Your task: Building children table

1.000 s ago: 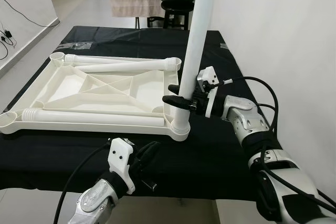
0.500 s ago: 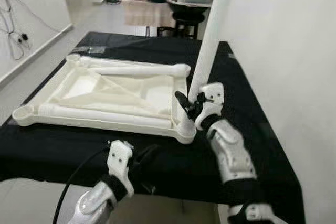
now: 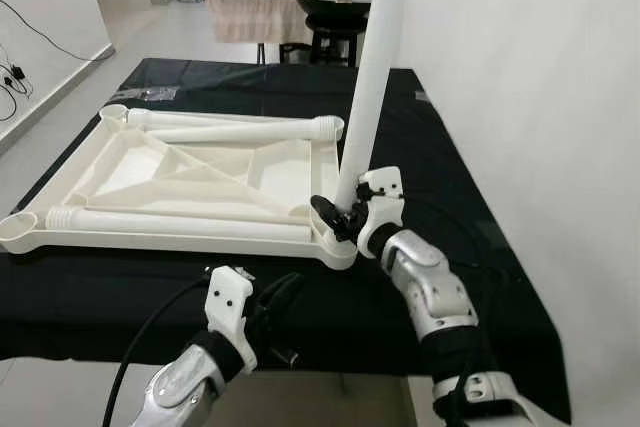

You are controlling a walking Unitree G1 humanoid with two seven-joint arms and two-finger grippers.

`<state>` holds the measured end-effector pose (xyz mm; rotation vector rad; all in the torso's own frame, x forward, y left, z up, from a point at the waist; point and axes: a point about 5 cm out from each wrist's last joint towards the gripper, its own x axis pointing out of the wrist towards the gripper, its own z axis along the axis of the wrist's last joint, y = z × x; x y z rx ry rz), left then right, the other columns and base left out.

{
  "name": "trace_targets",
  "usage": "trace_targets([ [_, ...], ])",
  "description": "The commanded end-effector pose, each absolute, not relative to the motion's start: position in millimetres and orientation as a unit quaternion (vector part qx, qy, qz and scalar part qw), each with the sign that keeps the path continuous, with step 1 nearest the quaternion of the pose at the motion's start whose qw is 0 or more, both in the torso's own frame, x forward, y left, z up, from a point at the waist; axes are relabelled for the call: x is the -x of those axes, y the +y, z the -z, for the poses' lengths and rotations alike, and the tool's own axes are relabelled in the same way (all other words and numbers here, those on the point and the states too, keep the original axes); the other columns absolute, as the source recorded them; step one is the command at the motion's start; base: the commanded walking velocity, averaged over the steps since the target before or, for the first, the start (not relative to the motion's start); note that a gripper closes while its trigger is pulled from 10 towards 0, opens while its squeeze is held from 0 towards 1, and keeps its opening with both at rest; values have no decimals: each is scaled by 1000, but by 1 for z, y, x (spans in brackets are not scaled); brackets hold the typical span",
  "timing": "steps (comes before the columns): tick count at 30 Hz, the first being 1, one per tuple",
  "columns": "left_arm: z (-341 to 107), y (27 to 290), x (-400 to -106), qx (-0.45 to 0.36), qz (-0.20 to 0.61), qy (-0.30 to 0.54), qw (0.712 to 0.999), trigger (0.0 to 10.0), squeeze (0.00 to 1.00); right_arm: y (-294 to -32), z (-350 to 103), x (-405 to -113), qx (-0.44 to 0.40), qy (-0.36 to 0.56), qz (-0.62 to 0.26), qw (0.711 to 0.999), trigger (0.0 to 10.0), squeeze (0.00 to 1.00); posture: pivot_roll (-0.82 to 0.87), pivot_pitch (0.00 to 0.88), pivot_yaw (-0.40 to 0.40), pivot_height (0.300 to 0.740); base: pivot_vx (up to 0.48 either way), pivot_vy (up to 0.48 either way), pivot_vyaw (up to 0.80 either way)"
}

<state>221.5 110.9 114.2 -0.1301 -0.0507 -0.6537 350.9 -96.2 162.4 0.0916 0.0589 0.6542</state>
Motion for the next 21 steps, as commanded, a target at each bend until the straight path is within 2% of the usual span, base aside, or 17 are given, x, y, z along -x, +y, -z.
trace_targets([
  [1,-112,111,-222,63,322,-20,945,10000,0,-91,-177,-353,-34,0,-385,922,10000,0,77,27,-84,740,0,0,0],
  [2,-112,111,-222,63,321,-20,945,10000,0,-92,-180,-354,-22,-4,-424,906,10000,0,77,25,-83,740,0,0,0],
  [4,-112,111,-222,63,321,-20,945,10000,0,-92,-180,-354,-22,-4,-424,906,10000,0,77,25,-83,740,0,0,0],
  [5,-112,111,-222,63,321,-20,945,10000,0,-94,-183,-356,-8,-9,-453,891,10000,0,77,25,-83,740,0,0,0],
  [6,-112,111,-222,63,321,-20,945,10000,0,-94,-183,-356,-8,-9,-453,891,10000,0,77,25,-83,740,0,0,0],
  [8,-112,111,-223,62,320,-20,945,10000,0,-97,-183,-359,5,0,-516,857,10000,0,82,22,-83,740,0,0,0],
  [11,-112,111,-223,61,320,-20,945,10000,0,-99,-180,-361,7,9,-543,840,10000,0,82,22,-83,740,0,0,0],
  [12,-112,111,-223,60,320,-20,945,10000,0,-100,-178,-361,4,14,-549,836,8431,0,90,21,-86,740,0,0,0],
  [13,-112,111,-223,60,319,-20,945,10000,0,-101,-176,-363,-6,20,-552,834,471,0,91,21,-88,740,0,0,0],
  [14,-112,111,-223,60,319,-20,945,10000,0,-101,-176,-363,-6,20,-552,834,471,0,91,21,-88,740,0,0,0],
  [15,-112,111,-223,60,319,-20,946,10000,0,-101,-175,-363,-12,21,-549,835,0,0,91,21,-88,740,0,0,0],
  [21,-112,111,-222,60,318,-20,946,10000,0,-112,-167,-364,-22,23,-529,848,0,0,92,24,-86,740,0,0,0],
])
